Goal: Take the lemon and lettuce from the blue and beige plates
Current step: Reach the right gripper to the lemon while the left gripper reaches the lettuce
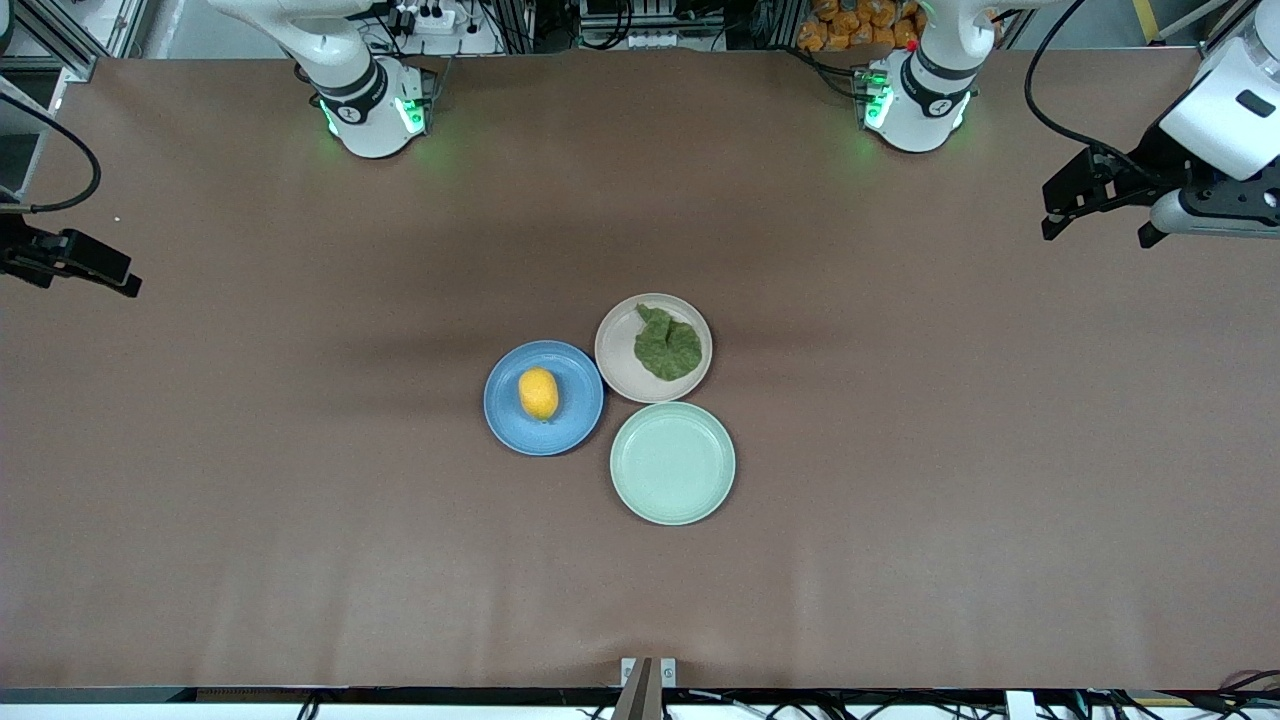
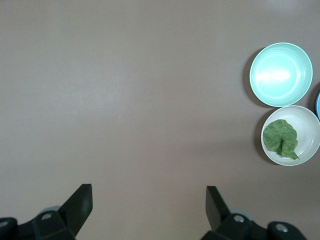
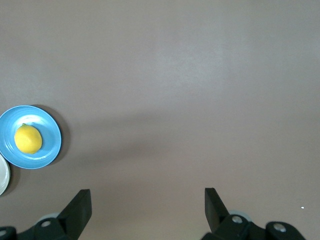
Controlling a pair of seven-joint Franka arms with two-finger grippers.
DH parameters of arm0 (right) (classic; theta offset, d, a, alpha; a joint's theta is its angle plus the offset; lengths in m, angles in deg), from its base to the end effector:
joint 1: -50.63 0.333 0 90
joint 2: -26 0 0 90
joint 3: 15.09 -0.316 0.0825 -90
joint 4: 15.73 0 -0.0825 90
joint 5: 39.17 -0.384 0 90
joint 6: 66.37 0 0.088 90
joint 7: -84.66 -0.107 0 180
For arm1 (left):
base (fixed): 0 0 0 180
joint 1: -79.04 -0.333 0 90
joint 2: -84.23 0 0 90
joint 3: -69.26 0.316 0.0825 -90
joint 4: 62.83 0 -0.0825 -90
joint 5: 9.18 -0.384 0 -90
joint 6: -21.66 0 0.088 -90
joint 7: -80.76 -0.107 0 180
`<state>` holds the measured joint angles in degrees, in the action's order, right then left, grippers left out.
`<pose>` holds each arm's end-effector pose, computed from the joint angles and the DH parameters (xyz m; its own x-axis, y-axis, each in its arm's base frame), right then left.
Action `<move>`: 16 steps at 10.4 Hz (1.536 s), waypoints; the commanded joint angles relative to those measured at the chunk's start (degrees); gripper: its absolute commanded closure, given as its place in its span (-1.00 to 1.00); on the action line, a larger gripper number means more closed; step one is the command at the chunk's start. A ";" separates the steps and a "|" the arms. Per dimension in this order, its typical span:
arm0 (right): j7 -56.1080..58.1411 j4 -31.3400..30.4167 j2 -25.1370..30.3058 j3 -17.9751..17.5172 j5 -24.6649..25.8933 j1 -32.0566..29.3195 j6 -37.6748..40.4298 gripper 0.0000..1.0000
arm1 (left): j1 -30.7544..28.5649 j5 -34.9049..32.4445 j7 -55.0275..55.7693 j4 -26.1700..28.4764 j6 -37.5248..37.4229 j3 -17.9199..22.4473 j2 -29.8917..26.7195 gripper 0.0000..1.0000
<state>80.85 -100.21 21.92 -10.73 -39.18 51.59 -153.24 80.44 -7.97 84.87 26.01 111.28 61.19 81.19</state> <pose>0.5704 -0.0322 0.6250 0.9917 -0.1254 -0.0289 -0.1253 -0.9921 0.0072 0.5296 -0.0930 0.6621 0.9935 -0.0935 0.0650 -0.0949 -0.9953 0.0183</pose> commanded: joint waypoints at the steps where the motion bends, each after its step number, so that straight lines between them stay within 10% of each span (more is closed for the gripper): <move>1: -0.41 0.45 0.56 -0.41 0.98 -0.52 0.47 -1.00 | -0.26 -1.38 -1.03 -0.33 -1.20 -0.28 -0.66 -1.00; 11: -0.67 0.54 -0.14 -0.41 0.10 -1.22 0.21 -1.00 | 1.77 -2.91 1.08 0.02 2.12 -5.63 10.57 -1.00; 16: -9.37 0.10 -3.20 -4.52 -2.00 0.80 -2.42 -1.00 | 13.94 -1.91 28.78 -0.33 11.35 -7.22 23.83 -1.00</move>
<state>75.10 -100.32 20.17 -13.28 -40.04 52.11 -154.47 89.54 -9.49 104.71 27.00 120.77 53.63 100.87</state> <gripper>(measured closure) 0.000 0.000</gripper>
